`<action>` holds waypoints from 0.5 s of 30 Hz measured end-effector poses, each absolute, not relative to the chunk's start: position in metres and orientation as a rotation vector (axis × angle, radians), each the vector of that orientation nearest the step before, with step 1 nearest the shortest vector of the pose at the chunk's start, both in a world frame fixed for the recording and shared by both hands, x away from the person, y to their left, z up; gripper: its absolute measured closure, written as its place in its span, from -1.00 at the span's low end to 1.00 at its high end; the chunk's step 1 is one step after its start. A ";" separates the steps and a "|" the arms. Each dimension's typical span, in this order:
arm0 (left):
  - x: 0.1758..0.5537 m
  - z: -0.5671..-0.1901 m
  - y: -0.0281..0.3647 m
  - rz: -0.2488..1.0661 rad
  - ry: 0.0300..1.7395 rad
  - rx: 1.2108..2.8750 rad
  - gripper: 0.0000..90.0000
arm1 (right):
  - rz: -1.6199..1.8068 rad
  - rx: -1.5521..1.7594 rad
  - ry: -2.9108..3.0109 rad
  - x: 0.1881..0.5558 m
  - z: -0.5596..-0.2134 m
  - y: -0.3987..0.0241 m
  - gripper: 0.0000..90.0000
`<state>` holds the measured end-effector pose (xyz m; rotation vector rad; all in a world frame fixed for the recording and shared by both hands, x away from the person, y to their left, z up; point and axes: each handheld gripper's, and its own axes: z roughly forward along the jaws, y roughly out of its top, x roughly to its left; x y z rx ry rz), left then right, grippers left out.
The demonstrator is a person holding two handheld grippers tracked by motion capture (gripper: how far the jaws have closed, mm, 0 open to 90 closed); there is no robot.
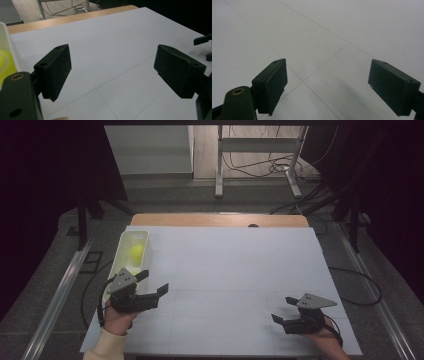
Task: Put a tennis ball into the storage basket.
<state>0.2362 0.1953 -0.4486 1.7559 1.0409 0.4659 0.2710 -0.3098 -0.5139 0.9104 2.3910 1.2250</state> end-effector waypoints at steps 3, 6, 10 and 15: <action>0.233 -0.455 0.187 0.447 1.018 1.770 -0.66 | 1.226 0.904 2.384 0.269 -0.513 -0.311 -0.64; 0.231 -0.459 0.180 0.428 0.999 1.787 -0.66 | 1.239 0.902 2.381 0.267 -0.513 -0.311 -0.64; 0.229 -0.467 0.171 0.405 0.976 1.803 -0.66 | 1.239 0.897 2.388 0.265 -0.514 -0.310 -0.64; 0.227 -0.482 0.160 0.358 0.957 1.831 -0.66 | 1.234 0.898 2.393 0.263 -0.514 -0.311 -0.64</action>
